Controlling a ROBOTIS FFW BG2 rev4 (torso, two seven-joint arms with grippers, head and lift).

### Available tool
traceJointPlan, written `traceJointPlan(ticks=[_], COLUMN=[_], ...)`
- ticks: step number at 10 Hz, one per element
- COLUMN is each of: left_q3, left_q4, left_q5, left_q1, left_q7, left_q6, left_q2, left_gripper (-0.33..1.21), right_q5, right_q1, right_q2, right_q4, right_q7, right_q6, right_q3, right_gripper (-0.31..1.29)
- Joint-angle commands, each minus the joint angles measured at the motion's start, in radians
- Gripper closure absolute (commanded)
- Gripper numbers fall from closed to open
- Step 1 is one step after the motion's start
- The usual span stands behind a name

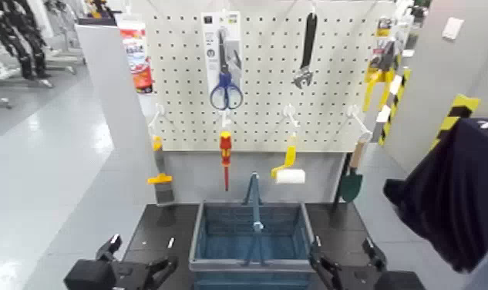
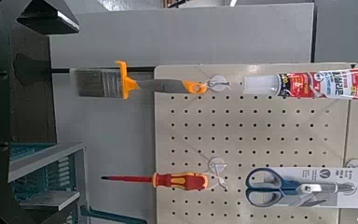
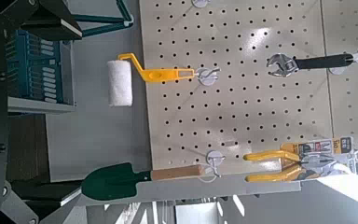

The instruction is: Grasp the handle of the crate.

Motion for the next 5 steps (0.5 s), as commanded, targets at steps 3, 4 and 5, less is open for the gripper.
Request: traceJointPlan(ticks=[3,4,5], left_q3=[-0.004,0.004,0.012], left_q4=[0.006,0.006,0.011], left_q5=[0.017,0.043,0.075], left_q1=[-0.008,-0.022,-0.044], left_q7=[-0.012,-0.044,-0.082], left_q6=[0.015,0.040,0.058], left_q2=[0.001,0.001,0.000], left_gripper=[0.06,0.06,0.06], right_q5=[0.001,-0.001,-0.001], right_q1=[0.000,0.000,0.000], right_q2=[0.002,0.002,0.003], right_q4=[0.003,0.005,0.006], right_q7=[0.002,0.002,0.002], right_q6=[0.000,0.000,0.002], right_q3=[0.002,0.003,0.003], right_gripper=[0.14,0.14,0.14])
